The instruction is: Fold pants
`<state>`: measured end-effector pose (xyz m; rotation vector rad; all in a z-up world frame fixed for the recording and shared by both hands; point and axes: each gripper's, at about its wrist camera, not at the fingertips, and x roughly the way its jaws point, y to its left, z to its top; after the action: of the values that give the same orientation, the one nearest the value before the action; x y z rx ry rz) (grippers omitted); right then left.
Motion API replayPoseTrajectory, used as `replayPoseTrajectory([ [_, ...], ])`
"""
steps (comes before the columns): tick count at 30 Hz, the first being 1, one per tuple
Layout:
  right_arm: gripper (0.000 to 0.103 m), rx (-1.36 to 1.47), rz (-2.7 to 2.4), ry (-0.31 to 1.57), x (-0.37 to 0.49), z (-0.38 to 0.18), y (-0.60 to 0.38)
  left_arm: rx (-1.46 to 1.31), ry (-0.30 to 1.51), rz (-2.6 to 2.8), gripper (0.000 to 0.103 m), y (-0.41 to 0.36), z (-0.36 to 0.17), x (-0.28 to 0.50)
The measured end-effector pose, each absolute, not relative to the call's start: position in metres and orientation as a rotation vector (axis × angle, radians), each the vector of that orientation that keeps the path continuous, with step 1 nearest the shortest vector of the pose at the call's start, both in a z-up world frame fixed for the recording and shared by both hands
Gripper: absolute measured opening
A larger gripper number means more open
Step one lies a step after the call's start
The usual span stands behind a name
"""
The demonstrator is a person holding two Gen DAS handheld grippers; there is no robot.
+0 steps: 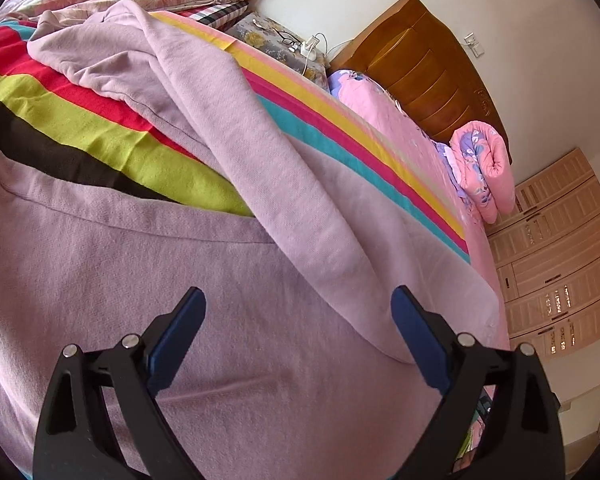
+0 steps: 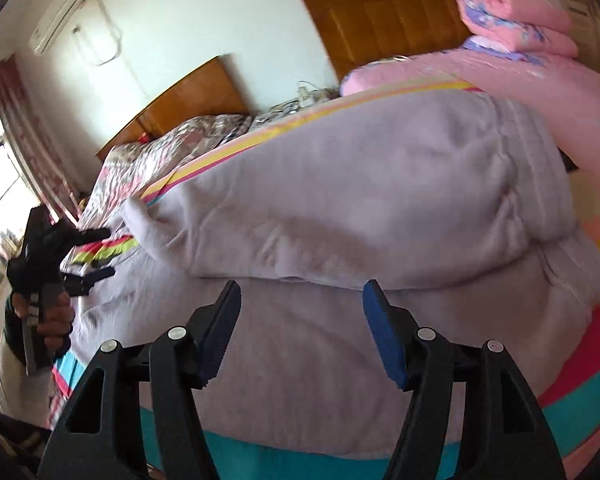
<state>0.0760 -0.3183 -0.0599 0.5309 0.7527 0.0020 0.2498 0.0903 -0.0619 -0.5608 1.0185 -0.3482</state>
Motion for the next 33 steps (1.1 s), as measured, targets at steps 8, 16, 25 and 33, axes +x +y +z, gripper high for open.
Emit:
replayPoseTrajectory([
  [8, 0.053, 0.758, -0.170, 0.776, 0.091, -0.079, -0.362, -0.560, 1.017, -0.355, 0.094, 0.105, -0.065, 0.250],
  [16, 0.019, 0.801, -0.208, 0.705, 0.102, -0.086, -0.372, -0.643, 1.064, -0.343, 0.094, 0.117, -0.064, 0.279],
  [25, 0.017, 0.790, -0.178, 0.685, 0.089, -0.086, -0.381, -0.760, 1.084, -0.266, 0.066, 0.122, -0.073, 0.328],
  [33, 0.017, 0.794, -0.170, 0.688, 0.083, -0.086, -0.386, -0.766, 1.067, -0.268, 0.011, 0.129, -0.092, 0.344],
])
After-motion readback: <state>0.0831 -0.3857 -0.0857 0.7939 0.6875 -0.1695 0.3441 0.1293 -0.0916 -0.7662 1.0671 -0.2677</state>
